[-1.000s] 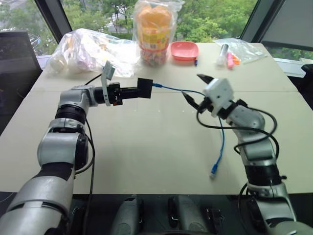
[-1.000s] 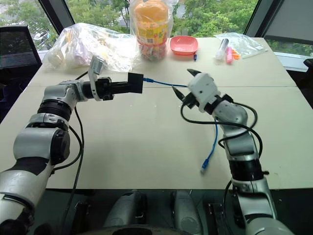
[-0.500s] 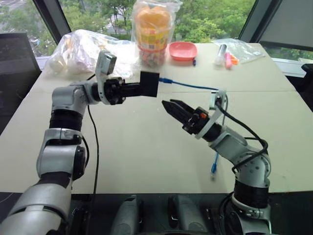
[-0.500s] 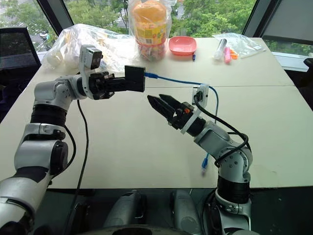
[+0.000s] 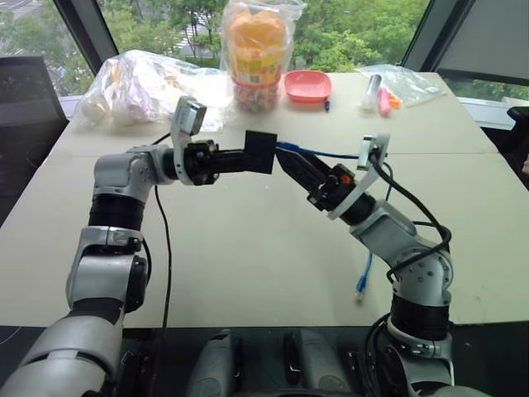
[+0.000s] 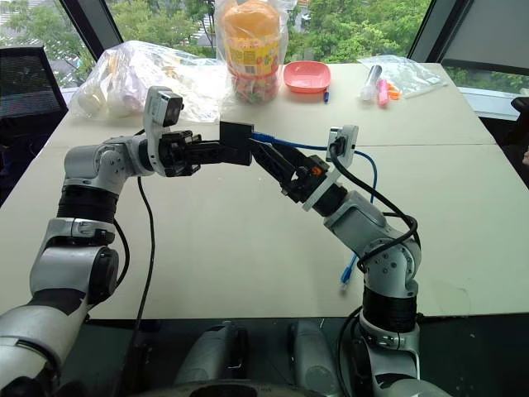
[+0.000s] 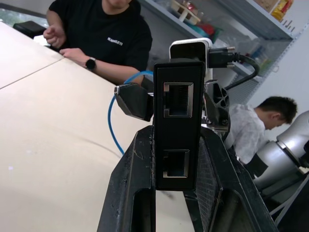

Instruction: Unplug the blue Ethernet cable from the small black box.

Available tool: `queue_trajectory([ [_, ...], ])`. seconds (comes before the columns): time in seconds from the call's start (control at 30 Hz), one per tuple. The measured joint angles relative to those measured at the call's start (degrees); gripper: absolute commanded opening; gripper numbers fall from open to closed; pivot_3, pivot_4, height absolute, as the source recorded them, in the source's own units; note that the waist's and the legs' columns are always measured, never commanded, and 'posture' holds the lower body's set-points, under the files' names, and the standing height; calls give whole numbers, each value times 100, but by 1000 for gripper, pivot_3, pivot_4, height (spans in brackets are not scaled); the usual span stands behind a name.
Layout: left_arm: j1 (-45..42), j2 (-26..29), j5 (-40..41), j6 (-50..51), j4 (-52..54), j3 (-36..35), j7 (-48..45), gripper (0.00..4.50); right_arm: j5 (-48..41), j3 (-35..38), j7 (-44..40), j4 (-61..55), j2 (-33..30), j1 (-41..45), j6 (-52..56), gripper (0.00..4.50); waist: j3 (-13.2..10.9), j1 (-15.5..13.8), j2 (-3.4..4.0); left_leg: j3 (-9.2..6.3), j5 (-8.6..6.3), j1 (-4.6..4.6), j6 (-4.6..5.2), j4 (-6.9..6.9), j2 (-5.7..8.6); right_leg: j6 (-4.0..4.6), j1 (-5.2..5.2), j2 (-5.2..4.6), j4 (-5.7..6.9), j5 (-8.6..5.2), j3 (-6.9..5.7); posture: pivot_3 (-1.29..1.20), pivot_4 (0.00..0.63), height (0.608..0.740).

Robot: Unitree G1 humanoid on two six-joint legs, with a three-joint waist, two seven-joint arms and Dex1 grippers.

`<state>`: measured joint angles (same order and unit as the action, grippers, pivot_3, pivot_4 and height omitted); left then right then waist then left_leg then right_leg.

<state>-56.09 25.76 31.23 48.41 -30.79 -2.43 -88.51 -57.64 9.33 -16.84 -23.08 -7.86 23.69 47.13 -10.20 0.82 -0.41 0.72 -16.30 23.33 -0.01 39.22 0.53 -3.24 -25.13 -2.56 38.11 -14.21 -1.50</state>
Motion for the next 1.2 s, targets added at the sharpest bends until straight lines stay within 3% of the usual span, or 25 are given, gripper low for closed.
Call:
queue_trajectory([
  [0.07,32,0,16,2,14,6,2,478,0,-25,5,0,-1,0,-11,3639,0,-1,0,0,0,0,0,0,0,0,0,0,0,0,0,0,150,740],
  [0.3,145,38,73,11,62,94,34,478,-62,-89,-28,-9,2,-4,-128,340,0,2,0,0,0,1,0,0,-1,0,-1,0,-1,0,0,0,150,740],
  [0.33,143,37,82,17,60,98,31,478,-77,-91,-43,-11,-8,-5,-136,62,0,-1,0,0,0,0,0,0,-1,0,0,0,0,0,0,0,150,740],
  [0.7,133,75,193,8,23,115,139,478,-71,-202,-10,13,-36,-39,-328,62,0,-2,0,0,0,0,0,0,-1,0,-1,0,-1,0,0,0,150,740],
  [0.83,-145,83,164,-99,-521,142,315,478,-114,-54,21,348,-252,33,-436,62,0,-4,0,1,0,0,0,0,1,0,0,0,-1,0,0,0,150,740],
  [1.0,-432,1082,145,-537,-1190,-557,392,478,12,1207,72,1205,-1178,-403,-648,62,-3,0,-14,8,-9,4,16,-8,0,-2,-6,-2,-10,-2,1,0,150,740],
  [1.2,-230,481,-281,-1147,-908,-139,659,478,147,898,11,1358,-1117,-66,-647,62,-1,-18,-13,10,-9,-1,16,1,0,-3,4,-6,-7,-1,5,0,150,740],
])
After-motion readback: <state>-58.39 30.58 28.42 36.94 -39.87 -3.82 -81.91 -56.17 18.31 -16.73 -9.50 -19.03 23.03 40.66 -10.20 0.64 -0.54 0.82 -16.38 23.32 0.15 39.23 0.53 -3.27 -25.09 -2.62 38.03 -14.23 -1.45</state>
